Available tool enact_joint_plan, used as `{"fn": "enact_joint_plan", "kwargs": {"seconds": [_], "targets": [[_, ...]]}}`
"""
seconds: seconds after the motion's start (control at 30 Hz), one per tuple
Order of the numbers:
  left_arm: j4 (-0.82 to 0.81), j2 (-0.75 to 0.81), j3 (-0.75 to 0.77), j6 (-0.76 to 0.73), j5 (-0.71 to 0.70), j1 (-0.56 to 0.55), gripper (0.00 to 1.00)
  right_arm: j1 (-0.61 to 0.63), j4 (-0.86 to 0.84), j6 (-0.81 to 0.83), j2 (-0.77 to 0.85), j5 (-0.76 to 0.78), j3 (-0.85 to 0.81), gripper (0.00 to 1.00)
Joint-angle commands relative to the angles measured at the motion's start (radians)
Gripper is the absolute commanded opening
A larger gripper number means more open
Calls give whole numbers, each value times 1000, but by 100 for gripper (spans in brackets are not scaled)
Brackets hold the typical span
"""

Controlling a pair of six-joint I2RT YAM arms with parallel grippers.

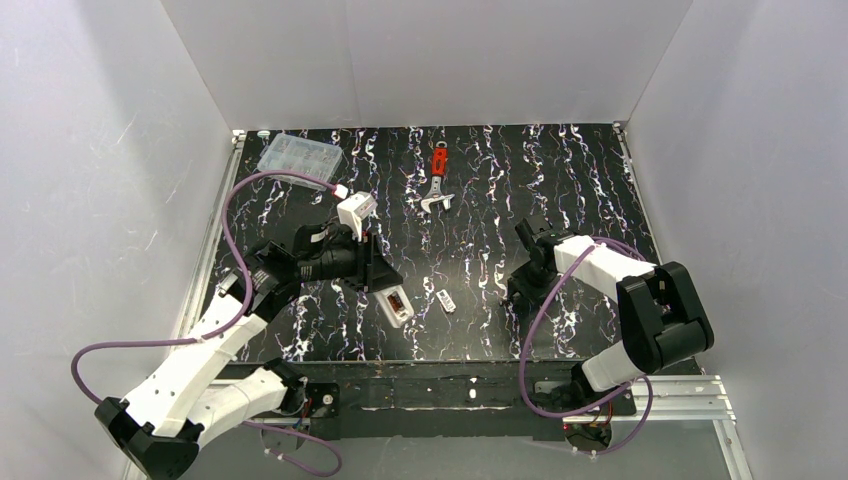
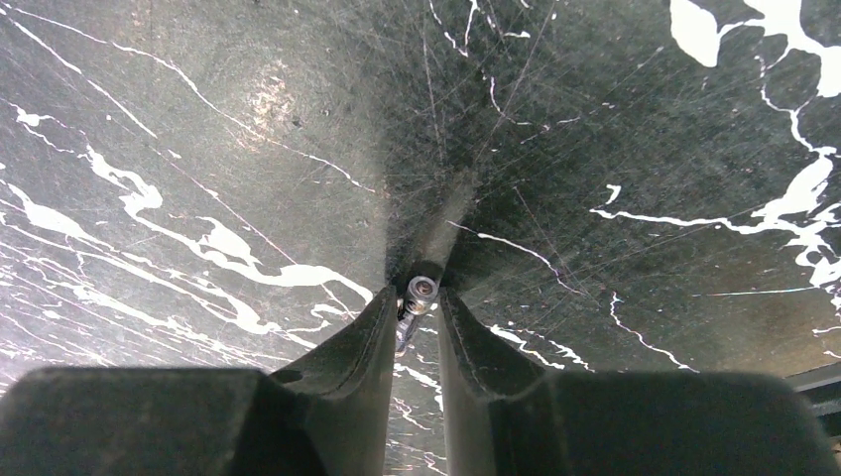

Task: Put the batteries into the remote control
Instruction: Pick up the battery from the center of the board.

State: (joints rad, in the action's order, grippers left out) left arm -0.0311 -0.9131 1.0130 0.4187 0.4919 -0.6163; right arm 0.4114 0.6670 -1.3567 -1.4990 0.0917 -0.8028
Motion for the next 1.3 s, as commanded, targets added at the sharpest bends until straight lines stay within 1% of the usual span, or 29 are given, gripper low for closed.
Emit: {"fn": "enact_joint_plan", "kwargs": {"seconds": [0.0,0.03,0.1,0.17,0.23,0.3,0.37,0.53,0.67,0.8,0.87,0.93,1.0,1.1,1.2,1.27], "targets": [[10,26,24,-12,22,6,0,-3,-14,7,-30,38,20,26],[10,26,24,-11,22,6,0,-4,-16,12,-27,44,22,23],[12,26,25,-12,23,6,0,-5,-28,24,-22,51,25,13],[14,28,24,-15,21,6,0,-6,-40,44,-17,47,24,6],[17,28,26,-18,22,6,0,-6,-45,71,-10,54,13,2],[25,24,32,-21,22,6,0,-6,-75,99,12,58,16,1],[26,19,36,-21,23,6,0,-5,-150,127,67,54,46,1],[24,5,43,-6,21,6,0,-6,-373,206,269,89,174,1],[4,-4,42,15,24,6,0,-6,-502,319,393,106,232,1],[38,-27,78,29,26,6,0,-6,-648,455,468,32,274,1],[85,-50,111,28,35,6,0,-6,-747,512,509,-19,304,1],[88,-62,123,29,59,6,0,-6,-842,563,557,-66,341,1],[24,-59,104,35,100,6,0,-6,-941,622,593,-135,378,1],[-144,-29,43,58,159,6,0,-6,-1045,712,648,-207,421,1],[-366,-11,-30,87,295,6,0,-6,-1082,803,692,-310,433,1],[-453,-13,-51,129,353,6,0,-6,-1097,837,709,-359,441,1]]}}
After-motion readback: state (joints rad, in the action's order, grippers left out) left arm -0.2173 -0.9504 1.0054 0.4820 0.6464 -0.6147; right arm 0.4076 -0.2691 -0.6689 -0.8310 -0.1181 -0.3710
